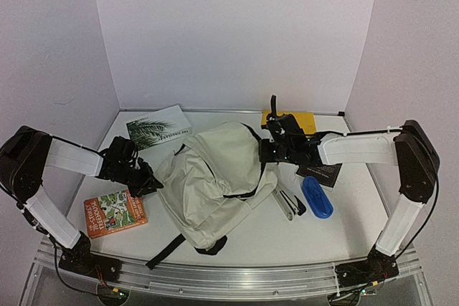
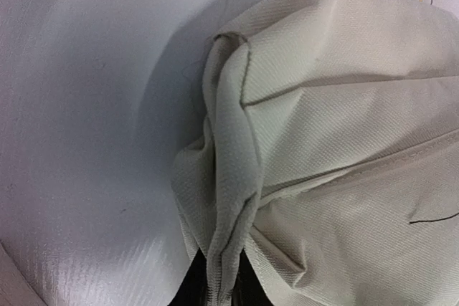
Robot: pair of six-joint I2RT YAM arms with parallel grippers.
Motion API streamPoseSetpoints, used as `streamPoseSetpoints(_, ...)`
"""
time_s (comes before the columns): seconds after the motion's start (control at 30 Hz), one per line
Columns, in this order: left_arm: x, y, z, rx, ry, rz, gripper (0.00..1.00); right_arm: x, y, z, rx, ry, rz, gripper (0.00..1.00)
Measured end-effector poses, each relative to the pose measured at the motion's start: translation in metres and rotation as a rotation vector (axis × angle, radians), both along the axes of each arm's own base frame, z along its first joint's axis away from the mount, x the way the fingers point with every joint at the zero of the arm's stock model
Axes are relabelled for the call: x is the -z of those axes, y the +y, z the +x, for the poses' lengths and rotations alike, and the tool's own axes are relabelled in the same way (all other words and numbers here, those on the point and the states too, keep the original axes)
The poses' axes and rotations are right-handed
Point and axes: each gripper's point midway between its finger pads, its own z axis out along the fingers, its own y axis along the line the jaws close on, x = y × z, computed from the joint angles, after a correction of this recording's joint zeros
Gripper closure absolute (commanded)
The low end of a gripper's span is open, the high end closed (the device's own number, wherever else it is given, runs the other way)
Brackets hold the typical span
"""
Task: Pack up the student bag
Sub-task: Adjust the student bag at the center of the board.
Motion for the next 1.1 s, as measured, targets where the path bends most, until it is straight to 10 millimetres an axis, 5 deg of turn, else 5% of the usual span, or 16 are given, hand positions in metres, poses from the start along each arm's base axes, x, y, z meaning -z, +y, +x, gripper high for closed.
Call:
streamPoseSetpoints(0.27,-0.032,0.019,0.038,-0.018,-0.095,0.056,1.00,0.001,-0.008,-0.021,-0.013,0.097,0.006,1.00)
streamPoseSetpoints(0.5,-0.081,0.060,0.101,-0.062,-0.236,0.046,1.00,-0.017,0.020,-0.079,-0.160,0.199,0.118,1.00)
streamPoseSetpoints(0.63,-0.074,0.058,0.129,-0.015,-0.239,0.039,1.00,0.000,0.046,-0.126,-0.250,0.273,0.116,1.00)
streamPoseSetpoints(0.77,-0.051,0.055,0.125,0.024,-0.172,0.045,0.99,0.019,0.055,-0.159,-0.281,0.349,0.117,1.00)
streamPoseSetpoints(0.8,-0.045,0.054,0.123,0.034,-0.156,0.045,0.96,0.022,0.055,-0.163,-0.278,0.360,0.119,0.97)
streamPoseSetpoints(0.87,-0.037,0.053,0.120,0.047,-0.130,0.043,0.87,0.025,0.053,-0.165,-0.262,0.369,0.117,0.76)
streamPoseSetpoints(0.97,-0.034,0.056,0.123,0.051,-0.145,0.061,0.62,0.027,0.047,-0.164,-0.237,0.372,0.097,0.53)
streamPoseSetpoints(1.1,-0.061,0.074,0.139,0.018,-0.272,0.114,0.36,0.025,0.037,-0.160,-0.223,0.351,0.028,0.37)
